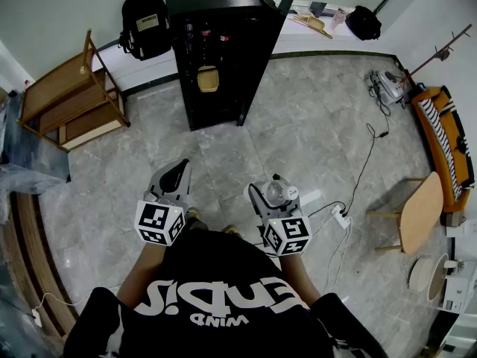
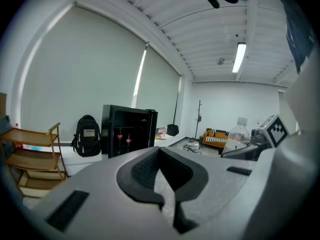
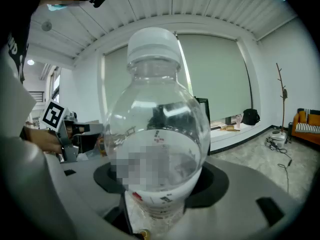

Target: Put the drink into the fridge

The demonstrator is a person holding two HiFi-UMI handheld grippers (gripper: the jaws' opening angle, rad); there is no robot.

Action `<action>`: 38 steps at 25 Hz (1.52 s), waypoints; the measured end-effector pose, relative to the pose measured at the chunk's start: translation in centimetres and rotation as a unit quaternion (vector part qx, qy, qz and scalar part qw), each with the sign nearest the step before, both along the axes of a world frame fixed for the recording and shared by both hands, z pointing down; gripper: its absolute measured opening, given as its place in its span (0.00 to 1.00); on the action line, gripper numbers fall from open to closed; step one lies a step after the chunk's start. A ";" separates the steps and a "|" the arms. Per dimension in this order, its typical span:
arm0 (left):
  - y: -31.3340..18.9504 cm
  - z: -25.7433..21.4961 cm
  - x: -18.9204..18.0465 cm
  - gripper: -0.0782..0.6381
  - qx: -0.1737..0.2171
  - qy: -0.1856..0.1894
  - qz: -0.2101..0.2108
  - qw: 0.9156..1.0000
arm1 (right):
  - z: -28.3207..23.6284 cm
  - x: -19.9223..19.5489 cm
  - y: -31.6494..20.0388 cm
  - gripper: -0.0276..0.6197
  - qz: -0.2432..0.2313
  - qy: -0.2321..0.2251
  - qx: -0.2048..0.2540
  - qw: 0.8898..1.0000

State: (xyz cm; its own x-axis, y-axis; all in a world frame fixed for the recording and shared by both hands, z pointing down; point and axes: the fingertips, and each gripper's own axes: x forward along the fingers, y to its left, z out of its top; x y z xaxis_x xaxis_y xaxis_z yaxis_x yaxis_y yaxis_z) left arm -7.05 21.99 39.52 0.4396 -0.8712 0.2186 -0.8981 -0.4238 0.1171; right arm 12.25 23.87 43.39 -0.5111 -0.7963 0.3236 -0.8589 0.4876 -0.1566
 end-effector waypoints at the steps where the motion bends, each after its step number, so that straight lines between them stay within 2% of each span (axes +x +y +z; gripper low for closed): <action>1: -0.1 0.0 -0.1 0.12 0.000 0.002 0.000 1.000 | 0.0 -0.1 -0.1 0.53 0.000 -0.001 0.000 1.000; 11: -1.5 0.1 -1.9 0.12 0.002 0.007 0.011 1.000 | -0.5 -1.8 -1.5 0.53 0.000 -0.023 0.008 1.000; 24: -5.9 0.5 -6.2 0.12 0.013 0.003 0.059 0.998 | -0.9 -5.7 -5.4 0.53 0.046 -0.033 0.026 0.998; 31: -9.3 1.4 -5.3 0.12 0.006 0.009 0.075 0.997 | -0.2 -5.5 -8.5 0.53 0.063 -0.027 0.025 0.997; 38: -14.6 2.1 -4.0 0.12 0.007 0.008 0.079 0.997 | 1.0 -5.0 -13.8 0.53 0.060 -0.028 0.027 0.997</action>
State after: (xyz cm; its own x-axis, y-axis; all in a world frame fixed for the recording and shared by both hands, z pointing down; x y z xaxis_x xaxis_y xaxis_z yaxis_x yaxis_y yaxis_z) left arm -11.08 7.42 41.59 0.5744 -0.7940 0.1990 -0.8185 -0.5610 0.1240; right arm 7.28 10.03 44.34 -0.4267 -0.8685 0.2525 -0.9024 0.3901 -0.1830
